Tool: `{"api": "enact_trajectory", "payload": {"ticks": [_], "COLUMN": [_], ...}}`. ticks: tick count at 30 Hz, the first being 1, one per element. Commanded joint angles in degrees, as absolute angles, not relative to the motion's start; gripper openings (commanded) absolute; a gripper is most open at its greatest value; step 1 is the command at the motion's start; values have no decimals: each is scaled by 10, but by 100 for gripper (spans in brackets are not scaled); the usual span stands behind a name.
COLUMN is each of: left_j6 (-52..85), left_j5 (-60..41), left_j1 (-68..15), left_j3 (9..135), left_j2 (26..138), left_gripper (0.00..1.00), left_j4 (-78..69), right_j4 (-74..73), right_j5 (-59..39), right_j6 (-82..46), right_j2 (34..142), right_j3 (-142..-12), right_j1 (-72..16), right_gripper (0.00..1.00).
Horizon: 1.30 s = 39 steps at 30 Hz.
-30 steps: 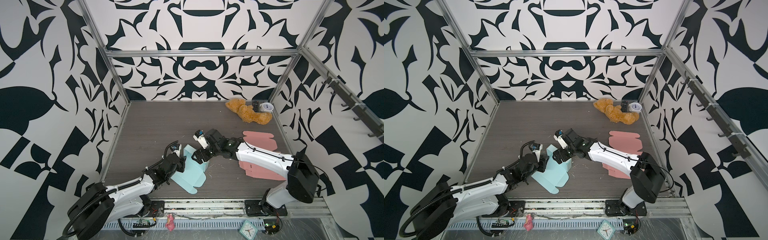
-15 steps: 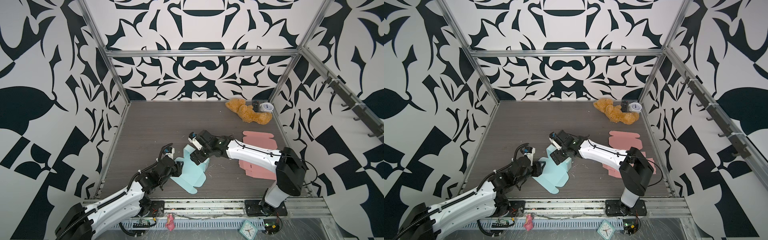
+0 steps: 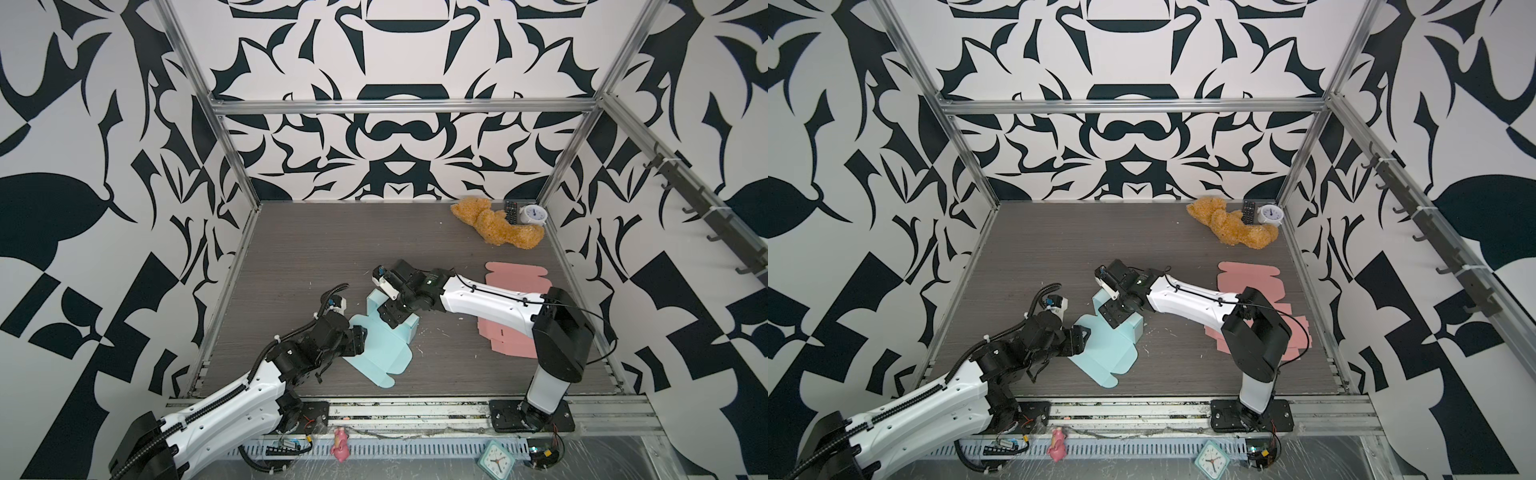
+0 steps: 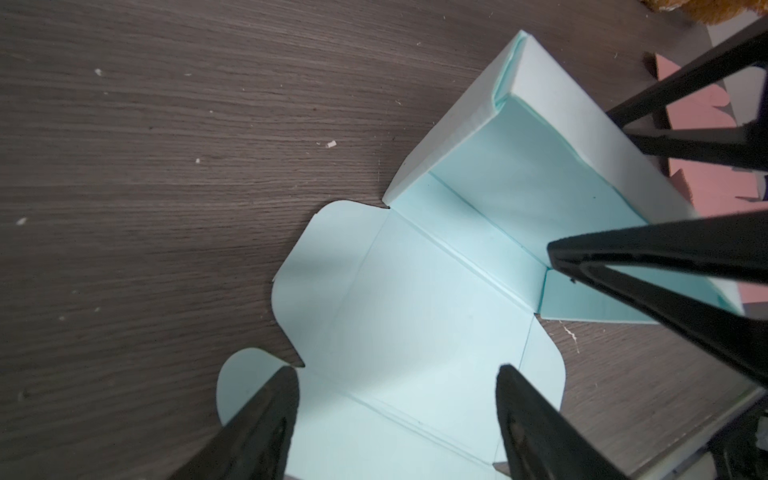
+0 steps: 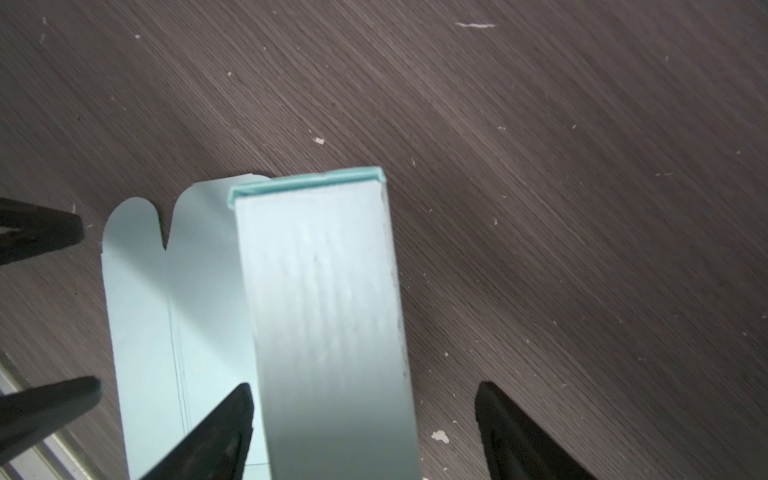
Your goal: Fold the paper box
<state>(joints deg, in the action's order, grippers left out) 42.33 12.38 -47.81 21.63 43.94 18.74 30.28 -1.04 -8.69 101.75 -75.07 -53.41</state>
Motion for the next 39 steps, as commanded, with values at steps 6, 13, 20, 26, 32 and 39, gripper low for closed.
{"api": "enact_trajectory", "payload": {"ticks": [6,13,20,26,32,39], "left_j6": [427,424,417,417,414,420], "left_j5": [118,111,116,119,120,116], "left_j1": [-480,-480,-480,-480,-480,-479], "left_j3": [253,272,289,293,300,309], "left_j2": [424,406,398,390,388,402], "left_gripper": [92,92,94,94,95,99], "left_j4": [234,246,264,268,273,275], "right_j4": [306,279,247,235,205,159], "right_j5": [-20,-62,-112,-135,-171,-216], "right_j6": [-80,-95,-112,-119,-134,-159], "right_j2": [1013,1012,1007,1004,995,987], "right_j3": [-775,-763,-743,-733,-711,-681], "right_j1": [-534,-518,-491,-478,-453,-422], "right_gripper": [81,77,73,69,63,57]}}
